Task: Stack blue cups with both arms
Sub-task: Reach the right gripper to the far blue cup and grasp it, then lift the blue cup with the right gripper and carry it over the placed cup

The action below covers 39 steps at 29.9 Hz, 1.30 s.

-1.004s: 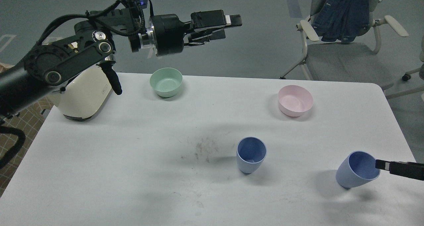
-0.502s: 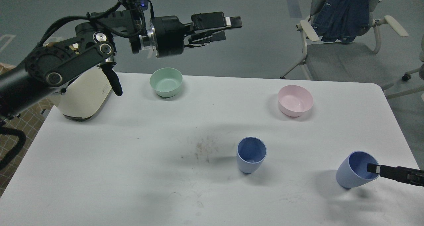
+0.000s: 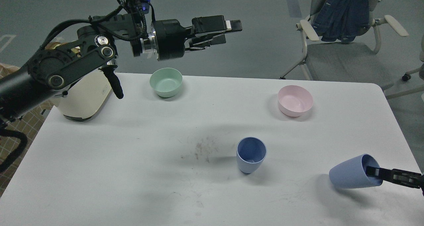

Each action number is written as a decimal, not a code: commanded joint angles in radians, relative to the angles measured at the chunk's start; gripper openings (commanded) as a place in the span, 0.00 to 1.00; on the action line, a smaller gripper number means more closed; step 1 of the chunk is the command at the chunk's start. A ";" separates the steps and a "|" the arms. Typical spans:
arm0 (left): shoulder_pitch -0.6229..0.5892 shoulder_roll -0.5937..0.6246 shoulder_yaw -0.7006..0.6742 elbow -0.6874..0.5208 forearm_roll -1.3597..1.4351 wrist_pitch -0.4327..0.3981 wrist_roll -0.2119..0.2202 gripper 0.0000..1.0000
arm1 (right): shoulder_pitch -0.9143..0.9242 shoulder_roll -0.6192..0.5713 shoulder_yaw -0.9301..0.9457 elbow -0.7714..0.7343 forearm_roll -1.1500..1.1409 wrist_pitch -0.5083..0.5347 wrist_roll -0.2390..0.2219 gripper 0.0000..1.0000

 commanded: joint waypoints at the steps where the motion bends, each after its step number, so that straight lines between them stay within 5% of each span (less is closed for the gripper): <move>1: 0.002 0.000 -0.003 0.000 0.000 0.000 0.000 0.91 | 0.013 -0.014 0.014 0.017 0.003 0.000 0.000 0.00; 24: 0.000 0.000 -0.006 0.003 0.003 0.000 0.000 0.91 | 0.444 -0.128 0.031 0.277 -0.168 0.068 0.000 0.00; 39: 0.000 -0.008 -0.003 0.009 0.002 0.000 0.000 0.91 | 0.692 0.272 0.012 0.208 -0.498 0.068 0.000 0.00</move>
